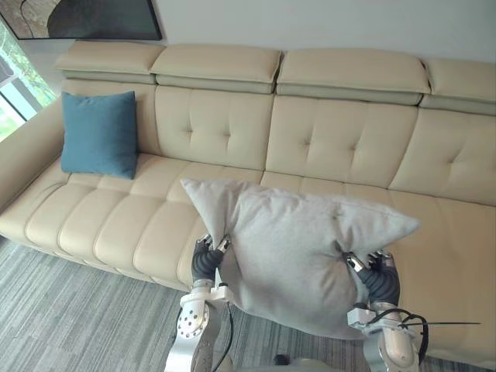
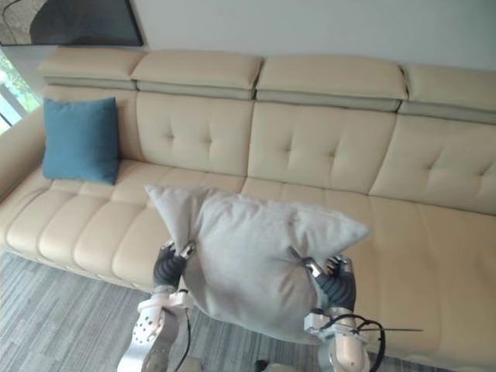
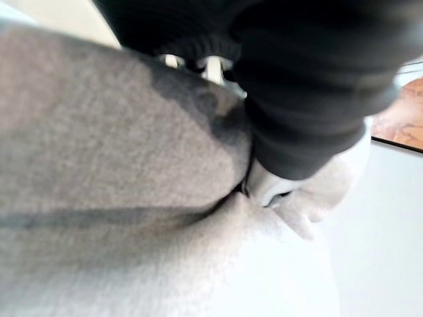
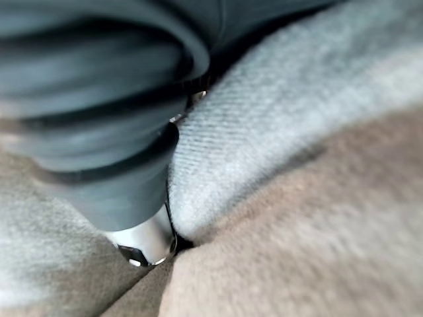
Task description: Pick up cushions and gather them together orderly.
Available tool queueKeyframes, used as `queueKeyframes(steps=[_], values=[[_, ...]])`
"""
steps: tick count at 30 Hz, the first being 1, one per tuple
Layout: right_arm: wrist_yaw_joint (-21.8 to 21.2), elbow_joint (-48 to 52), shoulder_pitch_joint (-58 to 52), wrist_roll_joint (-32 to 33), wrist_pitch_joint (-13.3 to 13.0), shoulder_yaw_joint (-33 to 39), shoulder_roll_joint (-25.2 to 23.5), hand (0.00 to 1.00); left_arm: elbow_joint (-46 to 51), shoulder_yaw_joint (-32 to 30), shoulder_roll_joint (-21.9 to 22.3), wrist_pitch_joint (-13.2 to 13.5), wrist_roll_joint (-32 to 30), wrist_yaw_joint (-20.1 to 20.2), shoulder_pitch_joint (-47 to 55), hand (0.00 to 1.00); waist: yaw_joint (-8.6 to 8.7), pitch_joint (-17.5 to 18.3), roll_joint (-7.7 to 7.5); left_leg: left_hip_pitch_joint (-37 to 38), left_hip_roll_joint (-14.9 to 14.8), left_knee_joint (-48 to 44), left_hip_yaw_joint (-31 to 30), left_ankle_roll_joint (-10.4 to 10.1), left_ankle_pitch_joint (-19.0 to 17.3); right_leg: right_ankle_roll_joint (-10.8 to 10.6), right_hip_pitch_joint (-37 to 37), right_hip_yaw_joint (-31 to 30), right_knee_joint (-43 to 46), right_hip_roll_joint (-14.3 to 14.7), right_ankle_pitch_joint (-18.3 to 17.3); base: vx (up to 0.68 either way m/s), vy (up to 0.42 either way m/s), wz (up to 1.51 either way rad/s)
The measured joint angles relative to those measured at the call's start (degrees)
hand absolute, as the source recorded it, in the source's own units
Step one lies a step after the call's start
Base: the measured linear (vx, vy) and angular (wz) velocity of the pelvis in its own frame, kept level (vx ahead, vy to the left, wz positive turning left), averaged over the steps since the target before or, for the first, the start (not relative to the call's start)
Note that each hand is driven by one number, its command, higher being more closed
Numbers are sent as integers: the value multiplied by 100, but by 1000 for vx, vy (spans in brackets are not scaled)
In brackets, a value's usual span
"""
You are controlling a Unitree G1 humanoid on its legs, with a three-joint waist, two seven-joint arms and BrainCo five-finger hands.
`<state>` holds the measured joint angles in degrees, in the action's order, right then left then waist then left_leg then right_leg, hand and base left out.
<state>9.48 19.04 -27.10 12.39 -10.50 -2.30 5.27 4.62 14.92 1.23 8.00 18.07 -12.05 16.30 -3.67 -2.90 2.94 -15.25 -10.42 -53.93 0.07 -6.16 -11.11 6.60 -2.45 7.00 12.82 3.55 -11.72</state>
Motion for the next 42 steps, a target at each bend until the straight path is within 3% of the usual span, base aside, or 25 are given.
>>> queueKeyframes(steps=[3, 4, 6, 7, 8, 11, 12, 15, 22, 25, 27, 29, 33, 42], values=[[45, 0, 19, 0, 30, -6, -59, 100, -3, 0, -26, -4, -4, 0, 41, 100, -87, -10, -49, -185, 34, 786, 404, 164, -368, -4, 290, -74, -125, -113, -18, 193, 127, -20], [69, -5, 33, -3, 29, -4, -67, 100, -2, 2, -26, -2, -12, 0, 41, 100, -95, -16, -75, -156, 163, 1627, 424, 175, -362, -78, 361, -142, -84, -234, -62, 171, 157, -35], [87, -9, 28, -14, 28, 8, -59, 100, 4, 12, -23, 0, -52, 0, 44, 100, -102, 6, -37, -45, 311, 2830, 411, 270, 178, -406, 358, -338, 151, -335, -281, 189, 195, -50], [98, -98, 53, -17, 42, 10, -76, 100, 15, 21, -75, -3, -90, -3, 48, 100, -103, 33, -32, 95, 316, 3114, 413, 77, 290, -550, 356, -549, 323, -366, -456, 217, 232, -47], [103, -261, 118, -19, 59, 15, -192, 100, 43, 24, -182, -3, -116, -6, 43, 100, -15, 90, -139, 208, 432, 3247, 502, 110, 299, -576, 319, -675, 385, -490, -452, 212, 235, -40], [118, -304, 215, -119, 89, 20, -394, 100, 158, 3, -359, 7, -195, -17, -43, 100, 5, 205, -463, 281, 606, 3630, 747, 216, 367, -729, 141, -1004, 307, -689, -383, 160, 216, -31], [146, -344, 361, -125, 91, 44, -430, 100, 157, 1, -399, 5, -225, -31, -100, 100, 13, 208, -495, 337, 634, 3725, 819, 248, 387, -857, 148, -1123, 218, -726, -290, 86, 155, -26], [321, -662, 986, -293, 88, 155, -405, 100, 149, -26, -443, 2, -293, -190, -484, 100, 31, 212, -500, 366, 741, 3972, 879, 363, 497, -938, 99, -1258, 50, -779, -139, 22, 112, -13], [989, -2046, 3449, -808, 163, 206, -38, 100, -695, -347, -835, 60, -336, -985, -2700, 100, 4, 138, -454, 20, 807, 5043, 843, 448, 1379, -927, -636, -1495, -238, -716, 288, -114, 18, -3], [1323, -2578, 4805, -814, 155, 383, 191, 100, -1351, -494, -1045, 130, -333, -1318, -3936, 100, 4, -116, -412, -321, 791, 5375, 792, 465, 1787, -950, -1132, -1547, -205, -652, 343, -208, -25, 2], [1496, -2990, 5669, -842, 146, 471, 475, 100, -1755, -557, -1147, 173, -328, -1502, -4674, 100, -5, -333, -286, -488, 740, 5720, 706, 418, 2046, -975, -1480, -1551, -133, -557, 425, -185, -25, -1], [1593, -3364, 6359, -849, 150, 585, 707, 100, -2329, -639, -1232, 221, -211, -1544, -5385, 100, -4, -514, -163, -654, 725, 5984, 615, 327, 2251, -1008, -1835, -1544, 35, -500, 447, -182, -22, -1], [1660, -3972, 7240, -716, 152, 705, 898, 100, -3283, -659, -1448, 231, 12, -1513, -6479, 100, 4, -892, -117, -975, 714, 5984, 531, 332, 2498, -1033, -2297, -1528, 364, -457, 433, -113, -17, 2], [1659, -5263, 8897, 632, 162, 1139, 1113, 100, -4678, -710, -1561, 196, 251, -1343, -8373, 100, -13, -1487, -16, -1743, 675, 5983, 382, 159, 2815, -1008, -3380, -1437, 1121, -411, 283, -28, -43, 4]])
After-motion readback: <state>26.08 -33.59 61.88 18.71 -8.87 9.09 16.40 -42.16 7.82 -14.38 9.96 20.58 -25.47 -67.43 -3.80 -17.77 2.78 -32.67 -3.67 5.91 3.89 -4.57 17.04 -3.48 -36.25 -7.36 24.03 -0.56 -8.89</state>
